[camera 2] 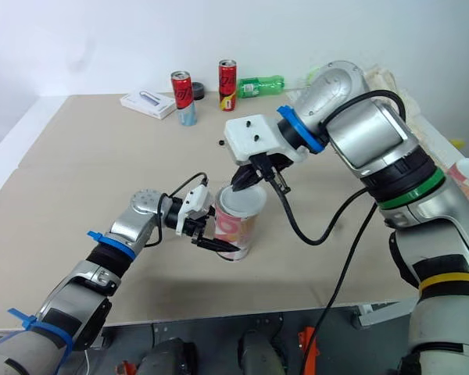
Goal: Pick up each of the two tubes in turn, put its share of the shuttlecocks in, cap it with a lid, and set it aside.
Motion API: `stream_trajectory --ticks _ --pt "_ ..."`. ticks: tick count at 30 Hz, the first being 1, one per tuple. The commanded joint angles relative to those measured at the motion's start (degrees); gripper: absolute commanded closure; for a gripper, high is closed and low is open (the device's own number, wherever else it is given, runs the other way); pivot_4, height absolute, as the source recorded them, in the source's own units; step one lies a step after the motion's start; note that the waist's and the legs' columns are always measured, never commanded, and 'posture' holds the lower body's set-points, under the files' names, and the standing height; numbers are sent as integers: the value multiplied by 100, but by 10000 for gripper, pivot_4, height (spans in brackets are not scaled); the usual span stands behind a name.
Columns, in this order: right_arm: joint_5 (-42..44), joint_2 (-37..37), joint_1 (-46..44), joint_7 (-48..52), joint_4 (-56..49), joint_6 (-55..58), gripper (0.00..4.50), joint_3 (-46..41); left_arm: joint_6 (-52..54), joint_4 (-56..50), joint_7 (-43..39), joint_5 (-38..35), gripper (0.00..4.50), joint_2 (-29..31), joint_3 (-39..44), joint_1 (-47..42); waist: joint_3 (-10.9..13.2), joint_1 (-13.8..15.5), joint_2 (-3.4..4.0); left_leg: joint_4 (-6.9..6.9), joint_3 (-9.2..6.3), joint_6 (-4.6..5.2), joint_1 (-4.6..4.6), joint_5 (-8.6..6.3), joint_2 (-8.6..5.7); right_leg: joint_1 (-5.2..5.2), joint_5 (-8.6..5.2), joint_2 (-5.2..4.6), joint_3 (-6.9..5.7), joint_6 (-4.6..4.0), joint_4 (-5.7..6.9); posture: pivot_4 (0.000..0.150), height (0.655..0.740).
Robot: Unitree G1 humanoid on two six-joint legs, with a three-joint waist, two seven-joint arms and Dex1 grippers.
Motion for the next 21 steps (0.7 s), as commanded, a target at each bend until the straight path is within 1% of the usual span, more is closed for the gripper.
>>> stream_trajectory --ticks 1,7,13,21 --pt "-55 75 -246 223 12 -142 44726 -190 22 262 -64 402 12845 120 -296 200 0 2 0 0 0 0 0 0 0 0 0 0 0 0 0 1500 7324" --pt "-58 21 -80 223 -310 -224 44726 -296 -7 263 -55 392 12845 134 -282 207 0 2 0 0 1 0 -2 0 -2 0 -1 -4 0 -1 0 1500 7324" --pt "-118 -271 360 223 -919 -256 44726 -291 -34 289 -22 380 12845 144 -256 186 0 5 0 0 -3 0 -2 -1 -3 1 -4 -5 -5 0 0 1500 7324" --pt "-382 -151 588 205 -1020 -266 44726 -470 -9 280 -32 348 12845 175 -244 176 0 5 0 0 -6 2 -1 -2 -3 3 -7 -5 -8 -1 0 1500 7324"
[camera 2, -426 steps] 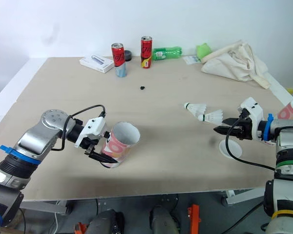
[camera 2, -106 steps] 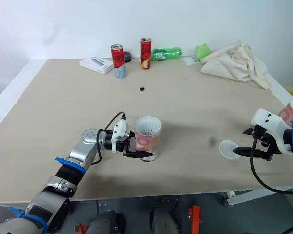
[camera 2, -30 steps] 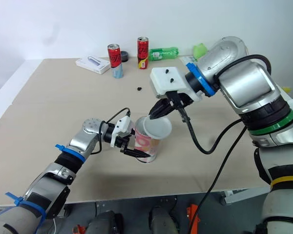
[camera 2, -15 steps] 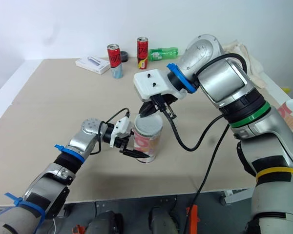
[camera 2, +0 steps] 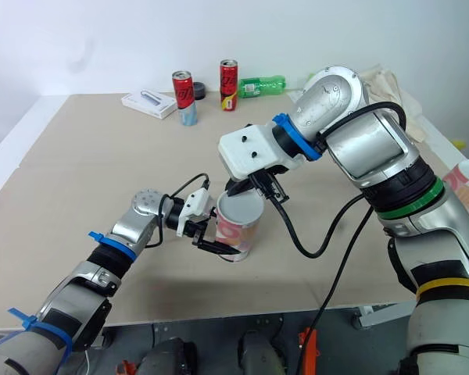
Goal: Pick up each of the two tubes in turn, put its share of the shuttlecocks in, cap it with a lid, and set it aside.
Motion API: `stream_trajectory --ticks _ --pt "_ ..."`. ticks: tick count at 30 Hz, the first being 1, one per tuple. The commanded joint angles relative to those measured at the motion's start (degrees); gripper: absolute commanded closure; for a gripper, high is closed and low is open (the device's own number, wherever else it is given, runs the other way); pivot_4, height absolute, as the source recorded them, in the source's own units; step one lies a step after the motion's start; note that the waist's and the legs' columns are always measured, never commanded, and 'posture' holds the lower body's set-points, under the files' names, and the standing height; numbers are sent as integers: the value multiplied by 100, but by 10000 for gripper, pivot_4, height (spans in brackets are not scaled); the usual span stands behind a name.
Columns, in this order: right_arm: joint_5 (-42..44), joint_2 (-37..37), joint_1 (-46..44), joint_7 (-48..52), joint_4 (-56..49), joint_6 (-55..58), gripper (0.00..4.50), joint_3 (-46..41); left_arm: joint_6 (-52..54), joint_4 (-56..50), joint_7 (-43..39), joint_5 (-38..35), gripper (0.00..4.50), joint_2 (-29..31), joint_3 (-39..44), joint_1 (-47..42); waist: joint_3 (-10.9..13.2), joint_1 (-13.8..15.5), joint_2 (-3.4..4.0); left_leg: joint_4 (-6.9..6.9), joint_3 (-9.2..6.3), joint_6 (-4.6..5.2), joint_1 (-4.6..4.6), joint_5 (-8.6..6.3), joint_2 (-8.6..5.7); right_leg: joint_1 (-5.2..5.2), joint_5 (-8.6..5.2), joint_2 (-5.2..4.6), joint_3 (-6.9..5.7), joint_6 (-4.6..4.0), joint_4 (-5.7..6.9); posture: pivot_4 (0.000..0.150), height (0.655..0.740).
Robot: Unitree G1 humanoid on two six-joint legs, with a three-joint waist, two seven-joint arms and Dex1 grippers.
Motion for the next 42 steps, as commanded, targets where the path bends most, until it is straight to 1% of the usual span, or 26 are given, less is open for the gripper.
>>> stream_trajectory --ticks 1,4,5,6,7,9,14,18,19,21,22,23,24,25,26,27,31,33,38,42 --pt "-216 60 105 190 -83 -137 44726 -78 135 296 -13 329 12845 171 -163 172 0 -1 0 0 0 0 0 0 0 0 0 0 0 0 0 1500 7324" --pt "-346 241 109 138 125 -187 44726 -134 137 296 -6 328 12845 162 -154 165 0 -3 0 0 0 0 1 0 0 0 0 1 0 0 0 1500 7324" --pt "-370 274 111 163 172 -156 37590 -147 137 297 -6 329 12845 160 -151 164 0 -2 0 0 1 0 4 0 1 2 2 2 0 -1 0 1500 7324" --pt "-366 319 114 136 205 -105 35727 -197 138 297 -5 329 12845 158 -148 165 0 -2 0 1 1 0 4 0 1 2 2 1 0 -1 1 1500 7324" --pt "-318 378 92 92 230 31 29032 -274 134 300 -4 330 12845 155 -148 169 0 -2 0 1 1 0 4 0 1 2 4 2 0 -2 1 1500 7324" --pt "-201 436 -48 133 340 287 24701 -422 134 305 1 332 12845 148 -149 175 0 -2 0 3 1 0 4 0 1 2 5 2 0 -3 1 1500 7324" --pt "-38 384 -450 247 719 490 24701 -740 123 314 0 343 12845 150 -155 182 1 -2 1 4 4 0 3 0 1 -1 6 0 0 -5 3 1500 7324" --pt "1134 -303 -585 249 342 985 24701 -821 115 348 19 340 12845 150 -133 159 3 2 -2 3 0 0 -2 0 1 -3 3 -1 -2 -6 2 1500 7324" --pt "1336 -417 -581 249 233 1100 24701 -814 112 353 23 339 12845 153 -131 159 3 4 -2 1 -1 0 -3 -1 2 -3 1 -5 -5 -9 0 1500 7324" --pt "1447 -516 -559 249 130 1246 24701 -779 110 369 28 340 12845 151 -119 150 3 -7 -1 1 2 1 0 -5 0 -2 -5 -11 -7 -17 0 1500 7324" --pt "1463 -580 -510 249 65 1270 27082 -742 109 377 25 341 12845 151 -115 148 2 -17 0 1 6 3 2 -6 1 -2 -6 -12 -6 -19 0 1500 7324" --pt "1473 -664 -438 249 -10 1224 30436 -688 107 383 22 343 12845 150 -113 147 2 -17 0 1 8 7 6 -9 1 -1 -5 -12 -6 -21 0 1500 7324" --pt "1495 -729 -378 249 -76 1207 32380 -649 104 390 20 343 12845 147 -112 145 2 -15 -1 1 8 7 6 -8 1 -1 -4 -11 -6 -22 1 1500 7324" --pt "1508 -765 -342 249 -113 1207 35940 -618 98 400 20 342 12845 144 -110 140 2 -13 0 2 5 7 6 -8 2 -1 -5 -9 -9 -24 1 1500 7324" --pt "1503 -780 -316 249 -133 1197 41416 -594 92 408 21 342 12845 140 -110 136 2 -14 0 3 4 7 6 -8 3 0 -6 -8 -9 -24 1 1500 7324" --pt "1501 -791 -301 249 -151 1198 44155 -567 87 413 24 343 12845 135 -111 133 2 -14 0 6 5 7 6 -8 3 0 -5 -8 -8 -24 1 1500 7324" --pt "1565 -938 -255 249 -308 1104 44155 -324 81 422 30 342 12845 122 -109 124 2 -12 -1 9 8 7 4 -8 2 0 -5 -9 -6 -23 1 1500 7324" --pt "1451 -1026 -253 249 -352 948 44155 -128 81 421 35 340 12845 121 -103 125 2 -10 0 9 8 7 3 -8 2 -1 -5 -9 -6 -21 1 1500 7324" --pt "475 -940 -303 249 -121 132 44155 330 77 430 37 344 12845 124 -99 123 2 -10 0 9 9 7 3 -8 1 -2 -6 -9 -6 -22 0 1500 7324" --pt "253 -848 -439 249 -5 -272 44155 675 79 430 41 337 12845 121 -96 118 2 -10 1 10 12 7 4 -8 2 -2 -6 -8 -5 -21 1 1500 7324"
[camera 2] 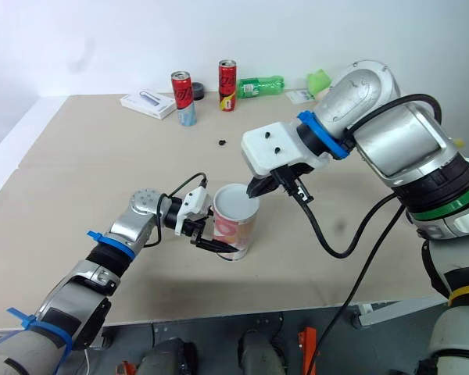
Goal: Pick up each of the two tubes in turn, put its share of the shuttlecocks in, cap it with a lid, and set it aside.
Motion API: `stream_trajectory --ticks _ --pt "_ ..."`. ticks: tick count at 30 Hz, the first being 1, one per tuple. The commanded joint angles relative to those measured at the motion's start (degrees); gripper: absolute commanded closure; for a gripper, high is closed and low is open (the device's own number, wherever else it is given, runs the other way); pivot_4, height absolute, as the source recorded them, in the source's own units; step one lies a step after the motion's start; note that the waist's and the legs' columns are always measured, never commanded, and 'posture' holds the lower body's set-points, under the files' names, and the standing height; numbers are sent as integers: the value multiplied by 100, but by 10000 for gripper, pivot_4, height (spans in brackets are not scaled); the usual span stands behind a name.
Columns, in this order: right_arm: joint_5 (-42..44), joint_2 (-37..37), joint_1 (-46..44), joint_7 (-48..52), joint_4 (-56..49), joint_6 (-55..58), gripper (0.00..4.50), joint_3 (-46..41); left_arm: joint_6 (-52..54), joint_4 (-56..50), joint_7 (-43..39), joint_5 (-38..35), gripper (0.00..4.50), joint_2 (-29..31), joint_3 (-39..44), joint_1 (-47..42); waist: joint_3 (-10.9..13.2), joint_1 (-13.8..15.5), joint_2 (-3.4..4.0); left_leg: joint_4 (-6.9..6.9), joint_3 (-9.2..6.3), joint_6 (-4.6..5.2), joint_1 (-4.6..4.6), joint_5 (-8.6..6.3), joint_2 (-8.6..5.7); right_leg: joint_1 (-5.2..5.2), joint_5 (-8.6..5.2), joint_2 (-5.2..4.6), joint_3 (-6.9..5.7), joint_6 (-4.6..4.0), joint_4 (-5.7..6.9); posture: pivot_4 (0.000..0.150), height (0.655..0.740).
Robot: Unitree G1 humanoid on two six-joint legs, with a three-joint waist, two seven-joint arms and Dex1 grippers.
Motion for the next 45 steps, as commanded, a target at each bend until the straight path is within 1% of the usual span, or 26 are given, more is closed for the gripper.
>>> stream_trajectory --ticks 1,6,12,15,18,24,29,30,32,37,40,42,45 --pt "-310 20 -237 213 136 -489 44155 258 89 285 44 337 12845 99 -170 156 0 0 0 0 -1 0 0 0 0 0 0 0 0 0 0 1500 7324" --pt "-418 -60 -350 213 204 -971 44155 657 106 264 54 322 12845 110 -162 168 0 6 -1 4 1 0 0 0 0 2 1 -1 2 0 0 1500 7324" --pt "-496 -122 -418 213 -53 -1403 44155 1234 121 259 62 305 12845 122 -165 172 -3 7 -2 7 1 0 6 0 0 7 2 -2 1 -1 0 1500 7324" --pt "-589 71 -465 213 -81 -1482 44155 1403 123 265 62 296 12845 106 -166 163 -10 7 -4 6 -1 0 8 0 1 8 1 -1 0 -2 0 1500 7324" --pt "-772 309 -448 213 -7 -1565 44155 1496 130 259 62 287 12845 87 -162 161 -28 5 -23 6 0 0 14 0 6 10 0 2 -1 -5 0 1500 7324" --pt "-854 673 -311 213 47 -1435 44155 1493 155 177 72 281 12845 81 -163 210 -78 3 -45 6 3 0 33 0 26 20 0 7 -4 -8 0 1500 7324" --pt "-390 691 -185 213 -22 -894 44155 1554 142 162 82 286 12845 107 -144 240 -129 5 -46 -1 2 0 39 0 48 21 -6 14 -12 -36 0 1500 7324" --pt "-369 710 -181 213 14 -848 44155 1519 135 167 83 291 12845 108 -142 242 -133 5 -42 -2 1 0 40 0 52 21 1 17 -15 -57 0 1500 7324" --pt "-221 803 -229 213 169 -612 44155 1289 124 173 84 298 12845 104 -141 245 -137 9 -40 -11 -3 -1 42 -1 55 21 -5 22 -22 -70 0 1500 7324" --pt "210 784 -479 212 554 -143 44155 521 43 208 106 315 12845 67 -114 235 -130 11 -32 -14 -2 -1 42 -1 62 18 -4 29 -22 -76 1 1500 7324" --pt "570 534 -570 212 608 261 44155 -77 -88 280 140 311 12845 21 -73 223 -126 45 -28 -13 -1 -1 19 -1 60 1 -2 40 -23 -74 1 1500 7324" --pt "774 206 -434 212 466 542 44155 -582 -203 321 166 267 12845 -24 -11 222 -124 102 -28 -12 -3 -1 2 -1 56 -8 -2 39 -25 -73 0 1500 7324" --pt "951 -139 -95 133 185 925 44155 -1197 -326 386 211 190 12845 -102 97 199 -124 109 -28 -13 -7 -14 -6 -10 44 -8 -15 22 -36 -70 -9 1500 7324"
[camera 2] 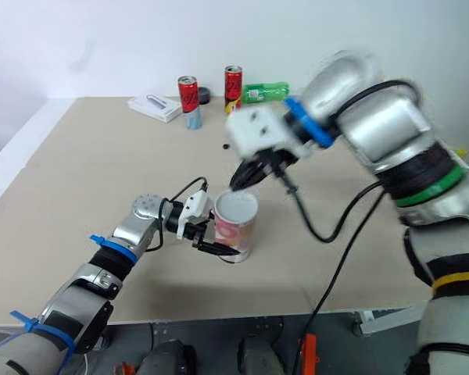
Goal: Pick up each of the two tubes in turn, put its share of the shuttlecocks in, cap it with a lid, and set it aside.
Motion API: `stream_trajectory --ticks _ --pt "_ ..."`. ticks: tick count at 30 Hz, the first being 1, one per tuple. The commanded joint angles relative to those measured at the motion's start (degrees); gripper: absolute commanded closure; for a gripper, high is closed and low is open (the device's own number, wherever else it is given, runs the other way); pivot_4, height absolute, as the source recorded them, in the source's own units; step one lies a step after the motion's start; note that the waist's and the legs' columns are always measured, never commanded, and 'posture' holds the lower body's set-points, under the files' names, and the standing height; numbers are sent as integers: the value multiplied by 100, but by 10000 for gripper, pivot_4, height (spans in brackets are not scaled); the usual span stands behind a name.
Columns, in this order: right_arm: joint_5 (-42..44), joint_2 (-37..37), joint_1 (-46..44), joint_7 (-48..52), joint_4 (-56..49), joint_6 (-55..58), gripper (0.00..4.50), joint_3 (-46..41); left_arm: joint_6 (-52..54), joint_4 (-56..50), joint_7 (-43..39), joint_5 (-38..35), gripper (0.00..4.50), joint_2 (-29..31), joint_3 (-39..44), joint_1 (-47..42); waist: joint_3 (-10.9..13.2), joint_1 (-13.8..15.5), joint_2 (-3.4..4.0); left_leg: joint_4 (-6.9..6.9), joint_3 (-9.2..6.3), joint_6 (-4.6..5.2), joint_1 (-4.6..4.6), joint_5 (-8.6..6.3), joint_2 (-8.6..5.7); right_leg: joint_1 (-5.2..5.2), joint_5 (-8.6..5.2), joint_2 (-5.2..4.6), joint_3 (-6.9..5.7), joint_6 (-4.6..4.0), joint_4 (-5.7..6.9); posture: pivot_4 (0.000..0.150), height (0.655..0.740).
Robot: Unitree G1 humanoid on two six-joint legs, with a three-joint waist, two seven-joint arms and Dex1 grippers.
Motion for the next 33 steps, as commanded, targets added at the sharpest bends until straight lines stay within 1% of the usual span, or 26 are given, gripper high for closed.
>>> stream_trajectory --ticks 1,2,5,8,9,11,13,17,20,22,24,25,26,27,28,31,33 --pt "308 -387 341 92 -433 501 44155 -916 -109 289 147 148 12845 24 62 67 0 -1 0 0 0 -1 0 -4 -3 2 -4 -4 1 6 -2 1500 7324" --pt "350 -492 510 22 -556 605 44155 -1112 -146 305 161 118 12845 -6 104 52 0 -2 0 0 0 0 0 -8 -9 4 -7 -9 2 14 -4 1500 7324" --pt "691 -858 1675 -626 -1208 1013 44155 -2108 -384 384 199 53 12845 -138 214 13 3 -2 -5 3 -2 0 -2 -8 -19 7 -8 -21 2 26 -5 1500 7324" --pt "935 -945 2732 -1184 -1896 1427 44155 -2818 -564 650 370 159 12845 -222 249 -50 6 2 -1 4 -3 0 -6 -8 -28 7 -5 -38 2 40 -8 1500 7324" --pt "997 -933 2978 -1339 -2078 1541 45000 -2976 -581 764 440 200 6009 -240 263 -90 8 1 3 4 -3 0 -5 -8 -32 7 -6 -40 2 44 -6 1500 7324" --pt "985 -888 3458 -1681 -2365 1666 45000 -3193 -513 918 397 207 371 -263 282 -165 11 -14 6 7 -4 1 -6 -8 -40 7 -1 -39 6 59 -4 1500 7324" --pt "1132 -767 3796 -2002 -2565 1877 45000 -3445 -510 1013 397 207 371 -296 329 -239 17 -35 2 7 -2 1 -10 -8 -40 3 9 -34 12 80 -4 1500 7324" --pt "1328 -718 4326 -2302 -2849 2110 45000 -3756 -657 1044 588 226 371 -371 444 -303 24 -24 5 6 -13 1 -21 -8 -46 0 -4 -32 11 100 -4 1500 7324" --pt "1372 -670 4726 -2569 -2907 2228 35433 -3914 -213 680 360 94 0 -274 438 -182 24 -23 5 7 -25 5 -33 -11 -55 0 -12 -32 15 110 -6 1500 7324" --pt "1402 -645 5016 -2709 -2901 2307 27544 -4024 -147 404 283 116 0 -142 405 -42 24 -25 5 7 -26 7 -40 -16 -60 -3 -17 -32 22 118 -7 1500 7324" --pt "1420 -642 5303 -2798 -2897 2344 18786 -4153 -248 220 343 225 0 -17 380 74 24 -23 5 8 -31 11 -44 -22 -62 -2 -25 -33 22 124 -9 1500 7324" --pt "1472 -640 5465 -2809 -2914 2365 12243 -4250 -268 129 357 242 0 51 384 126 24 -22 6 8 -30 12 -45 -24 -63 -3 -28 -35 24 125 -9 1500 7324" --pt "1496 -625 5622 -2863 -2935 2387 8640 -4337 -289 40 428 278 0 129 400 170 24 -22 6 8 -30 14 -47 -26 -64 -4 -29 -35 24 125 -9 1500 7324" --pt "1504 -616 5780 -2926 -2976 2415 3621 -4399 -244 -89 429 278 0 231 409 236 24 -21 6 9 -32 17 -46 -28 -64 -3 -31 -35 23 125 -9 1500 7324" --pt "1484 -623 5949 -2954 -3017 2399 394 -4433 -254 -205 407 283 0 338 408 302 25 -20 6 9 -33 17 -47 -28 -64 -3 -31 -35 22 126 -10 1500 7324" --pt "1492 -497 6280 -3139 -3101 2452 394 -4334 -381 -521 443 357 0 753 460 532 25 -28 6 10 -36 17 -47 -28 -63 -1 -32 -35 20 126 -10 1500 7324" --pt "1408 -294 6343 -3325 -3091 2411 394 -4114 -372 -736 470 331 0 1027 551 691 25 -31 6 10 -35 17 -43 -28 -62 0 -31 -33 20 124 -8 1500 7324"
